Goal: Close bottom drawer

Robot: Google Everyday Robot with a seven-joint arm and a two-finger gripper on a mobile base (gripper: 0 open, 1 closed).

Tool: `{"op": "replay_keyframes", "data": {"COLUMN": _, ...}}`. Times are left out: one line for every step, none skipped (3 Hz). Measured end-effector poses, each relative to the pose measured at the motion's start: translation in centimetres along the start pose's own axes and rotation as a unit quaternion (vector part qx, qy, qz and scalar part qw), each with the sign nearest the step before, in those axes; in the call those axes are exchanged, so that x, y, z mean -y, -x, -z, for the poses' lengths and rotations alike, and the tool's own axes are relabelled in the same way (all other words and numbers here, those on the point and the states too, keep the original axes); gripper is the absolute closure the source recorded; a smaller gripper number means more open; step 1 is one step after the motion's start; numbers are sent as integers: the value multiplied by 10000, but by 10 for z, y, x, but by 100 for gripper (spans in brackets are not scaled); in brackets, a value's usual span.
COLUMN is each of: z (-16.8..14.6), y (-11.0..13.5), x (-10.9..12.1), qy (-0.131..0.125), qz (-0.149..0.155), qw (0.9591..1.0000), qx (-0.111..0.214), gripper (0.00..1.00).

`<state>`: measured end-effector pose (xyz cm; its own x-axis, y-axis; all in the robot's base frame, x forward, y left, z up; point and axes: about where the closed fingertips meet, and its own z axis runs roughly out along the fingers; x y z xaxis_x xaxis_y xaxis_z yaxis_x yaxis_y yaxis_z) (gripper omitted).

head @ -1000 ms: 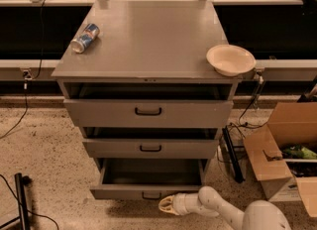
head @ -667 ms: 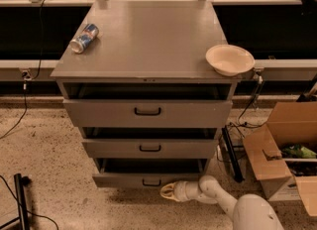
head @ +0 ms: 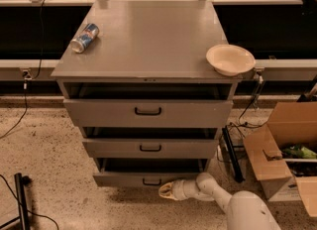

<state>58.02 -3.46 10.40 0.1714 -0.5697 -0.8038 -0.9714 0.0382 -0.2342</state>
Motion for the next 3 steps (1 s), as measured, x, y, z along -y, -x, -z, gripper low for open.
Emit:
{"op": "replay_keyframes", "data": {"z": -15, "y": -10, "x": 8, "qy": 185, "qz": -15, "qw": 9998, "qx": -18, "gripper": 100}}
{"op": "replay_keyframes", "data": {"z": -15, "y": -12, "x": 12, "qy": 167, "qz": -17, "qw": 9999, "qx": -25, "gripper": 100}}
{"op": "replay_keyframes", "data": {"z": -16, "y": -18, "x": 23, "qy": 79, "qz": -4, "qw": 10000, "qx": -22, "gripper": 100}}
